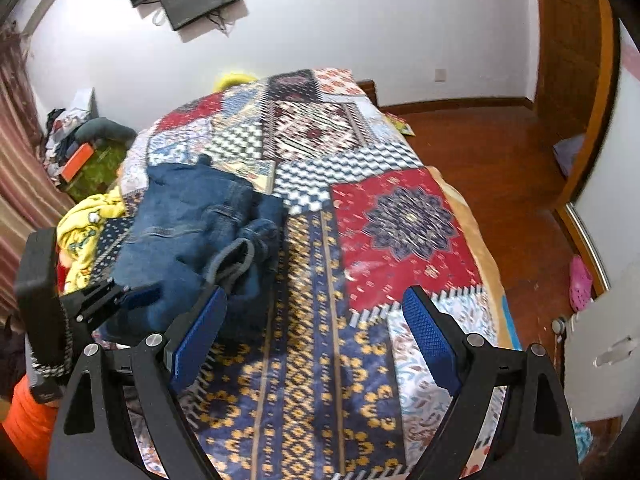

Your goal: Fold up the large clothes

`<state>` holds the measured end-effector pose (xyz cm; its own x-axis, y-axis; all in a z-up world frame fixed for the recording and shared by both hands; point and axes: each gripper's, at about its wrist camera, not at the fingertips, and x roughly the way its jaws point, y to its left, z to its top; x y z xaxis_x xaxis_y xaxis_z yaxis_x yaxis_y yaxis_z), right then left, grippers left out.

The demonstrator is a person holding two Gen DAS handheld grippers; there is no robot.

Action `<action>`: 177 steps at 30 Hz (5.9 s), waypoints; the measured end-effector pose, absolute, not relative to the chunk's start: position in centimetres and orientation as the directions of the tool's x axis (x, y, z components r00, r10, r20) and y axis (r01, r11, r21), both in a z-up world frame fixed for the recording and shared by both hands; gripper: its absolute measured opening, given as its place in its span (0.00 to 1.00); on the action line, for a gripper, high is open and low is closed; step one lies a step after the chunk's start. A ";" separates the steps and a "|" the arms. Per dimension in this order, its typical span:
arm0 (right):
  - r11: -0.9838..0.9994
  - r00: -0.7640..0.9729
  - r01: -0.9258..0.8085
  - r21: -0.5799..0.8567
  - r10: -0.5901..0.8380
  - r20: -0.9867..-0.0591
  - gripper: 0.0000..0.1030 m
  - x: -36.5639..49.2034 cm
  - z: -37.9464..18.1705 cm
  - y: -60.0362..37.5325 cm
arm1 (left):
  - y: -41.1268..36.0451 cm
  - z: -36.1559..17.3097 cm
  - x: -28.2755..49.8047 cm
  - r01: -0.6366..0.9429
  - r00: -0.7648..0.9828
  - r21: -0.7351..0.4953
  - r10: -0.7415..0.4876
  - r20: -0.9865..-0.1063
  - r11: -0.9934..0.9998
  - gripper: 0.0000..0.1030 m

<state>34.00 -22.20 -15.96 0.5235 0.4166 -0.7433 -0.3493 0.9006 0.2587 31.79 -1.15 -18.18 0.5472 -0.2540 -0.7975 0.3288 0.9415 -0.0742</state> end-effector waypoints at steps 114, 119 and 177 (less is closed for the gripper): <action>0.479 -0.009 -0.565 0.672 0.811 -0.585 0.38 40.4 -17.6 -6.4 | 21.4 -15.4 28.3 0.016 0.635 -0.614 -0.482 -0.603 0.789 0.49; 0.415 0.002 -0.650 0.636 0.838 -0.545 0.38 38.5 -12.6 -1.4 | 26.5 -11.1 25.7 0.010 0.703 -0.572 -0.413 -0.579 0.820 0.49; 0.600 0.409 -0.778 0.186 0.709 -0.575 0.76 25.3 -8.2 6.3 | 28.8 -8.3 13.0 -0.320 0.796 -0.066 0.230 -0.560 0.945 0.83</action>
<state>25.34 6.26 -8.22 0.4090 0.7088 -0.5748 -0.7785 0.5996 0.1855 12.97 28.85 -8.25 0.7957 0.2303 -0.5601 -0.3201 0.9451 -0.0662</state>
